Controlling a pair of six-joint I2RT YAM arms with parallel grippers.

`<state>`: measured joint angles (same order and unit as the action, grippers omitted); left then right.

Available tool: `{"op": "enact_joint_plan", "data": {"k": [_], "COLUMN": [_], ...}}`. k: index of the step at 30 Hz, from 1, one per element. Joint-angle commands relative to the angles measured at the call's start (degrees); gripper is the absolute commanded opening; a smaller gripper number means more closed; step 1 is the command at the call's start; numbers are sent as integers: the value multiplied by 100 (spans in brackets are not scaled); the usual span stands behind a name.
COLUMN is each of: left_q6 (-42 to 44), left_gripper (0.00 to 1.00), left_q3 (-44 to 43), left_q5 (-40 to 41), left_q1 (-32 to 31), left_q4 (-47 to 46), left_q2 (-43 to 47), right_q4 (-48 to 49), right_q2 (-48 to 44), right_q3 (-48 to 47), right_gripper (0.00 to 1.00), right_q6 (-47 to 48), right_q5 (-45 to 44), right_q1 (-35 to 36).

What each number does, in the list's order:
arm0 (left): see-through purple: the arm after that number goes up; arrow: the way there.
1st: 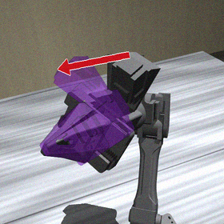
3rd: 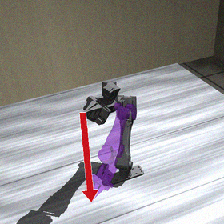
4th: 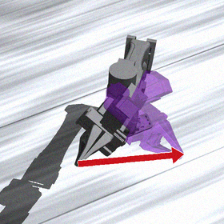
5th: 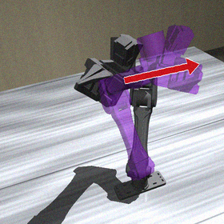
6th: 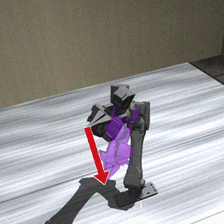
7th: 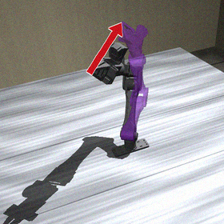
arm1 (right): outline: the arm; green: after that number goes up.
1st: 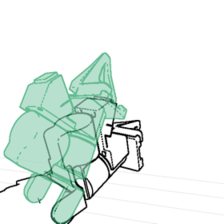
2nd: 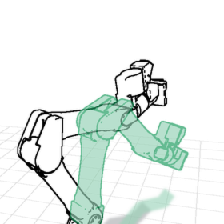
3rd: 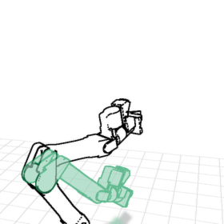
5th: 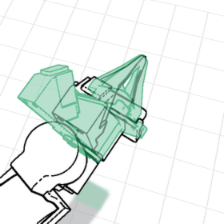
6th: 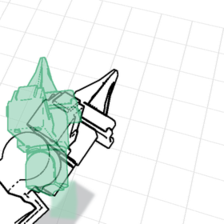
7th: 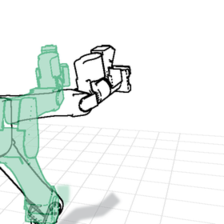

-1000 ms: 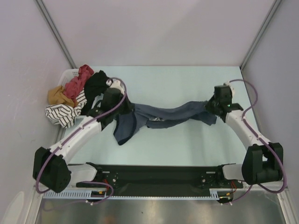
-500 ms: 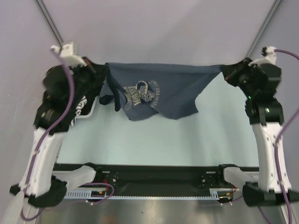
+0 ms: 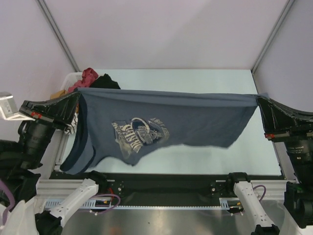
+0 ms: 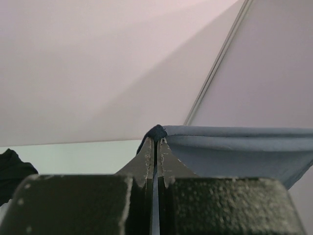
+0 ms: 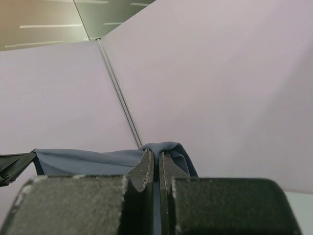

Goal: Fold and stack the tank tops
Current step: Flatten the tank top out

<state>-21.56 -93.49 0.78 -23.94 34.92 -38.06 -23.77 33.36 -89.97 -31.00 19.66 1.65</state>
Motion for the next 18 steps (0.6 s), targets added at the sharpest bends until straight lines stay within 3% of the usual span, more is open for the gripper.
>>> {"op": "enact_joint_plan", "data": {"k": [1, 7, 10, 14, 18], "left_q6": [-93, -208, -444, -875, -929], "left_gripper": [0, 0, 0, 0, 0], "left_q3": [33, 375, 1119, 2069, 2038], "left_q5": [-34, -200, -839, -1150, -1194], "left_q1": [21, 65, 319, 443, 452], "left_q4": [-283, -511, -1187, -2540, -3315], "left_q2": [-324, -1482, -2291, -3432, -4795], "right_q4": [-303, -944, -1060, -438, 608], "right_q2": [302, 1039, 1672, 2375, 3403], "right_q3": [-161, 14, 592, 1690, 2457], "right_gripper": [0, 0, 0, 0, 0], "right_q6": [138, 156, 86, -116, -379], "right_q5": [-322, -1147, -1639, -2543, -2634], "right_q1": [-51, -59, -59, -86, -445]}}
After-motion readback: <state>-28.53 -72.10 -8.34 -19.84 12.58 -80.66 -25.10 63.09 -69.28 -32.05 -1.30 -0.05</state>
